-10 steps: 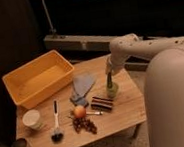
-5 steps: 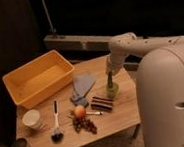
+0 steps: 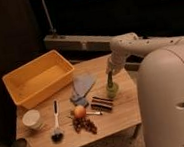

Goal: Place pepper in plastic cup

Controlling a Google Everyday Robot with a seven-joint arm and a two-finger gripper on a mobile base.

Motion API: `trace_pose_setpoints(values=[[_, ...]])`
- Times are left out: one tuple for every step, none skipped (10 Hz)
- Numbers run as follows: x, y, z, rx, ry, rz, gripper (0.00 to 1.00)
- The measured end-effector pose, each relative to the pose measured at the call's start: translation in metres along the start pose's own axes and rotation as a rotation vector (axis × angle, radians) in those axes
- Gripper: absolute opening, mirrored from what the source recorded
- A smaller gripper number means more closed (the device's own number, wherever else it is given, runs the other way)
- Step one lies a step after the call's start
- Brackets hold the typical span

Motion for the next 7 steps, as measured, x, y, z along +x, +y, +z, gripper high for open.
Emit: trace_pose_setpoints(values=[[-0.0007, -0.0009, -0.001, -0.002, -0.001, -0.001, 0.8], [-0.0009, -0.0011, -0.0018, -0.004, 0.0, -0.002, 0.8], [-0.0008, -0.0018, -0.002, -0.003, 0.002, -0.003, 0.8], [-0.0008, -0.0024, -0.0023, -0.003, 0.006, -0.003, 0.8], [-0.0005, -0.0036, -0.0016, 0.0, 0.013, -0.001, 0.8], [-0.0003, -0.0043, -0.0009, 0.003, 0.019, 0.0, 0.8], [-0.0009, -0.0049, 0.0001, 0.002, 0.034, 0.006, 0.8]])
